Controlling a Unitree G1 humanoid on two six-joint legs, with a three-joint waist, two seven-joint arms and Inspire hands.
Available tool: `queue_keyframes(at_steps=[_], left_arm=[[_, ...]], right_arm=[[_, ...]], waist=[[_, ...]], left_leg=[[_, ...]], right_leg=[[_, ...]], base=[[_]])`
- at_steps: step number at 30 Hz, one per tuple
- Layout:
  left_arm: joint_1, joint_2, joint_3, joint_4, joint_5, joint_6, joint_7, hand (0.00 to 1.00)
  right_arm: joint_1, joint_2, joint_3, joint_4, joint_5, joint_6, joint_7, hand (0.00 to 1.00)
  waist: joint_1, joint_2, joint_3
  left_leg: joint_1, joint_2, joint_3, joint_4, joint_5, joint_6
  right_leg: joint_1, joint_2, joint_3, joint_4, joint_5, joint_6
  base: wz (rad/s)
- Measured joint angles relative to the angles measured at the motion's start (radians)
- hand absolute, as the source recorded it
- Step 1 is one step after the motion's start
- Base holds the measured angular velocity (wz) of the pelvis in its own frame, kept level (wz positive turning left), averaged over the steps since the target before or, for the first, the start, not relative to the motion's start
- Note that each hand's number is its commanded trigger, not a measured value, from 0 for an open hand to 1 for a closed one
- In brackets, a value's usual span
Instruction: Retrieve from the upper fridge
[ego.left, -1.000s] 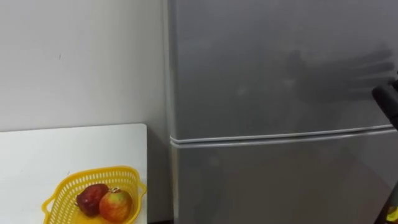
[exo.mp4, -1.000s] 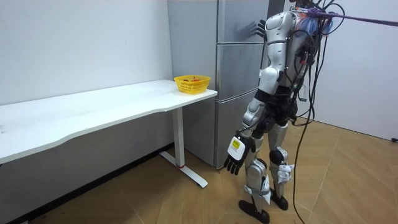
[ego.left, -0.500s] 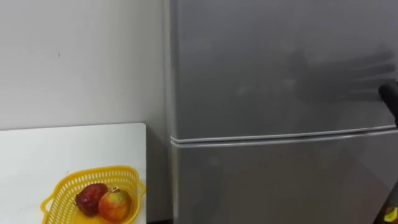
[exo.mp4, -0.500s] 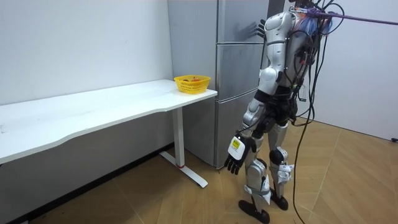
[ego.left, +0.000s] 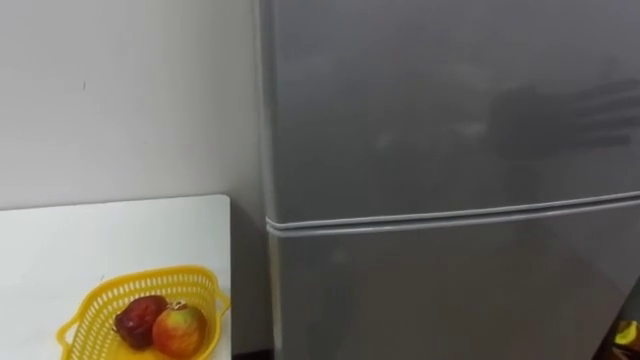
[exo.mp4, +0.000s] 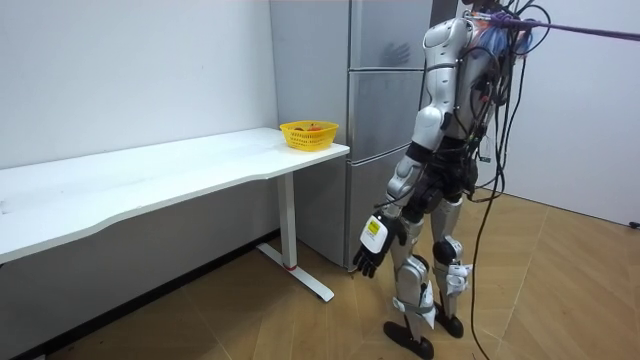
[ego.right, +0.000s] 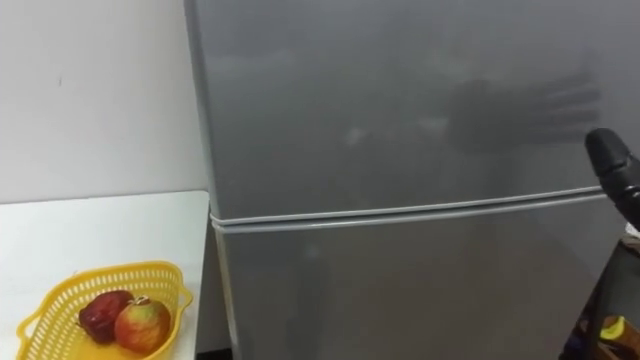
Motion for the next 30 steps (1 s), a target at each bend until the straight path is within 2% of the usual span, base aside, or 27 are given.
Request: queue_keyframes(at_steps=[5, 7, 9, 12, 15, 18, 20, 22, 30], left_arm=[[-0.005, -0.001, -0.007, -0.001, 0.000, 0.001, 0.012, 0.00], [-0.002, -0.003, -0.007, 0.003, 0.000, 0.008, 0.030, 0.00], [0.002, -0.006, -0.007, 0.003, -0.001, 0.019, 0.033, 0.00], [0.007, -0.006, -0.017, -0.014, -0.007, 0.027, 0.049, 0.00], [0.008, -0.008, -0.029, -0.035, -0.005, 0.028, 0.053, 0.00], [0.003, -0.011, -0.046, -0.035, 0.007, 0.029, 0.053, 0.00], [0.005, -0.013, -0.053, -0.036, 0.008, 0.037, 0.051, 0.00], [0.008, -0.013, -0.050, -0.037, 0.007, 0.047, 0.042, 0.00], [0.014, -0.015, -0.052, -0.046, 0.007, 0.063, 0.001, 0.00]], right_arm=[[0.047, 0.006, -0.001, 0.120, -0.063, -0.003, -0.105, 0.00], [0.086, 0.025, -0.001, 0.159, -0.075, -0.002, -0.148, 0.00], [0.107, 0.044, 0.006, 0.171, -0.104, -0.003, -0.174, 0.00], [0.135, 0.046, 0.045, 0.268, -0.142, -0.002, -0.202, 0.00], [0.158, 0.070, 0.097, 0.336, -0.147, 0.001, -0.215, 0.00], [0.171, 0.106, 0.129, 0.422, -0.147, 0.002, -0.203, 0.00], [0.182, 0.117, 0.155, 0.482, -0.147, 0.002, -0.183, 0.00], [0.184, 0.138, 0.159, 0.590, -0.146, 0.007, -0.144, 0.00], [0.183, 0.159, 0.218, 0.894, -0.136, 0.023, -0.022, 0.00]], waist=[[0.013, 0.003, -0.0007], [0.017, 0.000, 0.0017], [0.021, 0.005, 0.0011], [0.021, 0.009, -0.0009], [0.020, 0.009, -0.0008], [0.027, 0.007, -0.0010], [0.032, 0.007, -0.0010], [0.037, 0.004, -0.0021], [0.042, 0.011, -0.0005]], left_leg=[[0.000, 0.001, 0.009, 0.000, 0.000, 0.000], [-0.001, 0.001, 0.012, -0.002, 0.000, 0.000], [0.001, 0.002, 0.019, -0.006, 0.000, 0.000], [0.002, 0.002, 0.022, -0.011, 0.002, -0.001], [0.000, 0.002, 0.021, -0.014, 0.002, -0.001], [0.000, 0.002, 0.024, -0.016, 0.002, -0.001], [0.001, 0.002, 0.021, -0.016, 0.002, -0.001], [0.004, 0.000, 0.019, -0.019, 0.002, -0.001], [0.022, 0.001, 0.018, -0.017, 0.002, -0.002]], right_leg=[[-0.007, 0.004, 0.013, 0.002, 0.000, -0.001], [-0.013, 0.004, 0.015, 0.003, 0.000, -0.001], [-0.014, 0.004, 0.019, 0.003, 0.000, -0.001], [-0.016, -0.002, 0.020, 0.002, 0.001, -0.001], [-0.016, 0.002, 0.016, 0.000, 0.001, -0.001], [-0.016, 0.004, 0.012, -0.003, 0.001, -0.001], [-0.015, 0.004, 0.009, -0.003, 0.001, -0.001], [-0.011, 0.003, 0.003, -0.003, 0.001, 0.000], [0.009, -0.002, 0.005, -0.007, 0.000, 0.000]], base=[[-0.05], [-0.04], [-0.08], [-0.02], [0.00], [0.00], [0.00], [0.05], [0.00]])
